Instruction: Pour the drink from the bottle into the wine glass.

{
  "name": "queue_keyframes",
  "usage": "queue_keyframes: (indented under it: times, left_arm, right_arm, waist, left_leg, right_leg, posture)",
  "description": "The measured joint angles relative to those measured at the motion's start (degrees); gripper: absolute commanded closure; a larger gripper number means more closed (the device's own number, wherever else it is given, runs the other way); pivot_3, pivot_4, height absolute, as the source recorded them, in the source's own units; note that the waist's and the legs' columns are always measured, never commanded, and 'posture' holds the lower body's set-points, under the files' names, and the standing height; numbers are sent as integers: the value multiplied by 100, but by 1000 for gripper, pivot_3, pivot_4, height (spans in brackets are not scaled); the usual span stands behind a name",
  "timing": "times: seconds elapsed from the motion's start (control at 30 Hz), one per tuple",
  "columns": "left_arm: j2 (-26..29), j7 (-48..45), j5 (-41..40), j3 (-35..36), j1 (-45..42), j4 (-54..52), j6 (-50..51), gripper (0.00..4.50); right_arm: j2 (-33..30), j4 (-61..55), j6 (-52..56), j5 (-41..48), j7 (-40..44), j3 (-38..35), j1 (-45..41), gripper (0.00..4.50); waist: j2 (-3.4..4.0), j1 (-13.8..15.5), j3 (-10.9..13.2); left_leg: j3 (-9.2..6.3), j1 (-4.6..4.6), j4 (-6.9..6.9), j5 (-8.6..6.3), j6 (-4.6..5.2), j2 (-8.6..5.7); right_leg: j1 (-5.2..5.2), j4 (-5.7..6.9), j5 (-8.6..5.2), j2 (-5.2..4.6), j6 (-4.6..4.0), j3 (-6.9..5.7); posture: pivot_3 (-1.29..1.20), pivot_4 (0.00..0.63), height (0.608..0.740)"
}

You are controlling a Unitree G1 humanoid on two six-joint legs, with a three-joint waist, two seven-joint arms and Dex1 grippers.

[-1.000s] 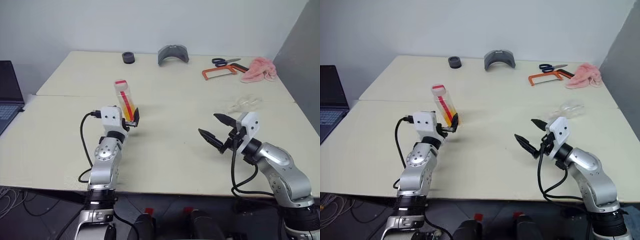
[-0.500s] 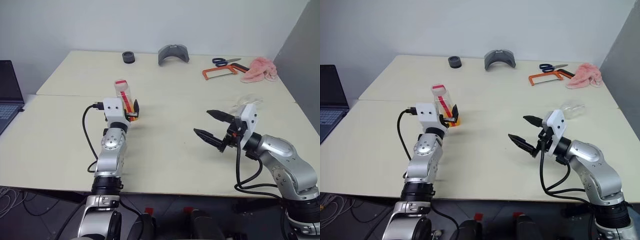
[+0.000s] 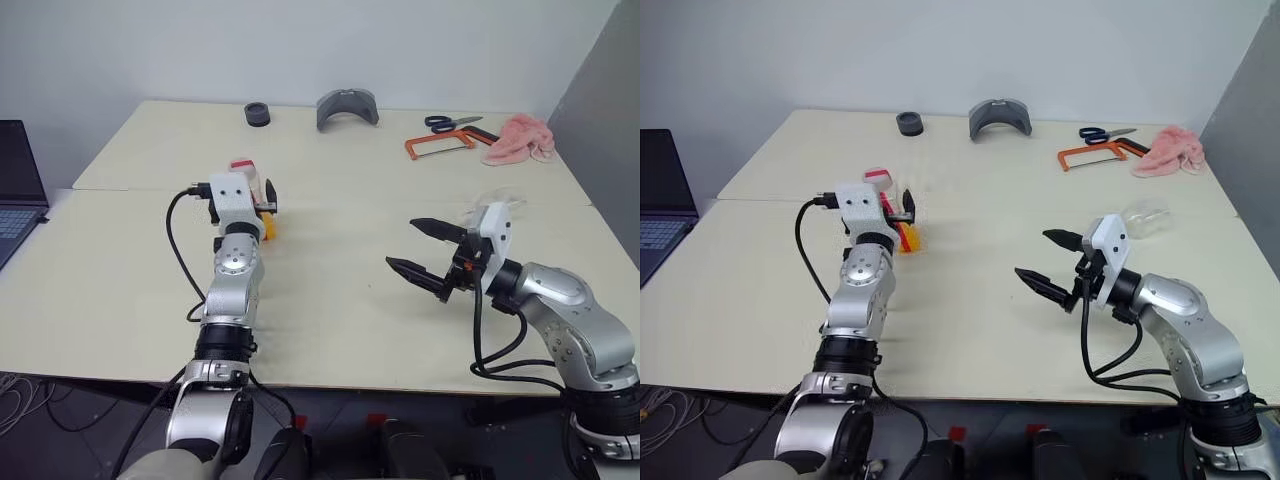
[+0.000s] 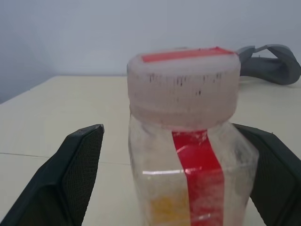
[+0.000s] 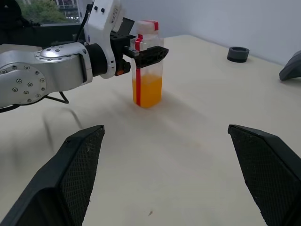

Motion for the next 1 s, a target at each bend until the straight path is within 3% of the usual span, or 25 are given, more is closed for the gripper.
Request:
queue_keyframes:
  times: [1.0]
  left_arm:
    - [-2,359,299,-19,-281,423,257,34]
  right_arm:
    - [-7,170,371,352,70,-198,-229,0]
  waist:
    - [0,1,0]
  left_leg:
    - [1,-4,0,1,-1,0]
  right_leg:
    - [-3,-1,0,-2,0,-1]
  posture:
    - [0,150,740]
